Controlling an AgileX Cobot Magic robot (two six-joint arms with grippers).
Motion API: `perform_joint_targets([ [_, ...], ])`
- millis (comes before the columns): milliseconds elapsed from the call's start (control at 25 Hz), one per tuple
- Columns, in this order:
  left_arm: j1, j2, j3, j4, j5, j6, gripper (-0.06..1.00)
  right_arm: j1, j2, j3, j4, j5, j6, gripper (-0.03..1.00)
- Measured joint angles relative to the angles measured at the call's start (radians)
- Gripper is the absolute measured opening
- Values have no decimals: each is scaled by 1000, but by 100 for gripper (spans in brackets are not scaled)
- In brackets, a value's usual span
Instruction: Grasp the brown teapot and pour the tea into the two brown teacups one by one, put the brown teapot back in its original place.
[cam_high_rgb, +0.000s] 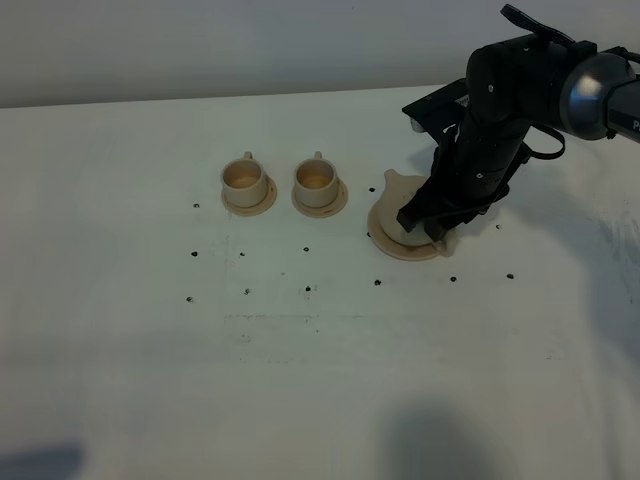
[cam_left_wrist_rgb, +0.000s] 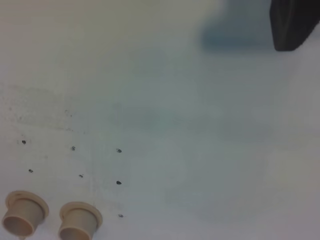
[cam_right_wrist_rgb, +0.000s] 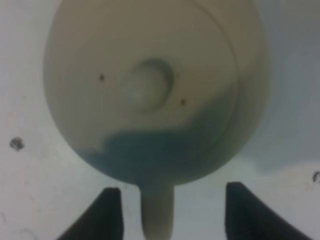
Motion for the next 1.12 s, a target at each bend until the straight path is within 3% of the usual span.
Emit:
perform_joint_targets([
  [120, 0, 0, 0, 0, 0, 0, 31, 0, 0, 0, 0, 6, -36, 17],
  [200, 0, 0, 0, 0, 0, 0, 31, 0, 0, 0, 0, 9, -58, 10],
  [1120, 0, 0, 0, 0, 0, 0, 31, 10, -103, 0, -35, 52, -88, 10],
])
